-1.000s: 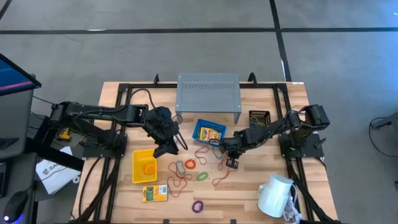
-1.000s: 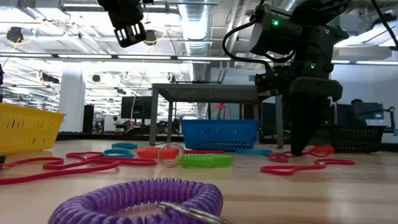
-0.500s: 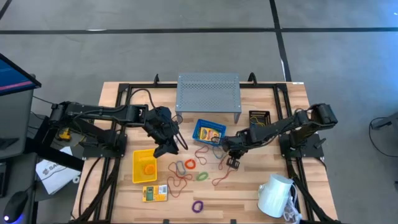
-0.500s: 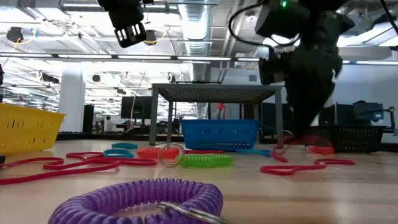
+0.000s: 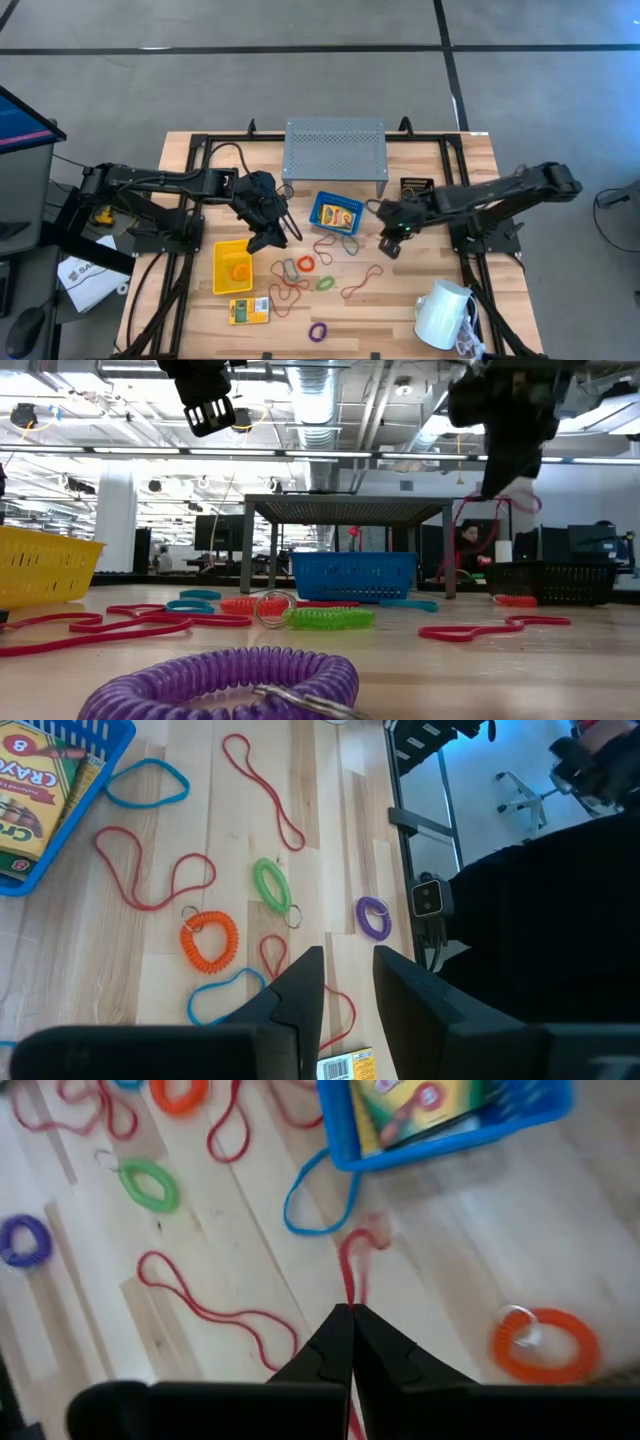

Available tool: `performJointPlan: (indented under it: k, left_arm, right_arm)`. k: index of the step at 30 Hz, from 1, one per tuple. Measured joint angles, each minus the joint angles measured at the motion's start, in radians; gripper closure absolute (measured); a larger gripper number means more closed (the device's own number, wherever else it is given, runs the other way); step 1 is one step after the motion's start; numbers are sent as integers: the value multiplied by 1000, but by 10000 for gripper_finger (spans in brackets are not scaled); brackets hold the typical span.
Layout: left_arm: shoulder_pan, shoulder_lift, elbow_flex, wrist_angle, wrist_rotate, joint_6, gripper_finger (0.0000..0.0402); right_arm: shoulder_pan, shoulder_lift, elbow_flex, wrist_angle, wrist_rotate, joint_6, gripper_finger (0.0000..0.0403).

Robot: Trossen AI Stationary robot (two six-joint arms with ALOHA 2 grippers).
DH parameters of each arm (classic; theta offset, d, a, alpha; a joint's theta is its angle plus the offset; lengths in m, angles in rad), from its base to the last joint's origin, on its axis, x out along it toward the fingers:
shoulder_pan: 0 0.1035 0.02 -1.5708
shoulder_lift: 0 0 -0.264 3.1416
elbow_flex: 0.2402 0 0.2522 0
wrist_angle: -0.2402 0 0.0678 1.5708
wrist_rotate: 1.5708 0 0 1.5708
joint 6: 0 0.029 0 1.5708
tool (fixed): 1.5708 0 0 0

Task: Pick & Place Office Desk Supplies
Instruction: Put the red rubber band into the black bin

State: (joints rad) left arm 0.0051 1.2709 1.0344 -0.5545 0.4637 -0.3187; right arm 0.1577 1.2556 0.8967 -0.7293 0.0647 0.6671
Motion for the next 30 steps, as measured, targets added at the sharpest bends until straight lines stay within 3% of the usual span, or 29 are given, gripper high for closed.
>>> performJointPlan:
  k: [10, 18, 25, 30]
  left_arm:
    - [0, 0, 0, 0, -12, 0, 316]
    - [0, 0, 0, 12, -49, 0, 316]
    - [0, -7, 0, 248, -70, 29, 316]
    - [-12, -32, 2, 376, -213, 100, 316]
  right_arm:
    - [-8, -245, 1, -132, 106, 96, 403]
    - [-66, -393, 1, -335, 173, 169, 403]
    - [-169, -471, 1, -464, 177, 175, 403]
    - [-245, -492, 2, -530, 175, 165, 403]
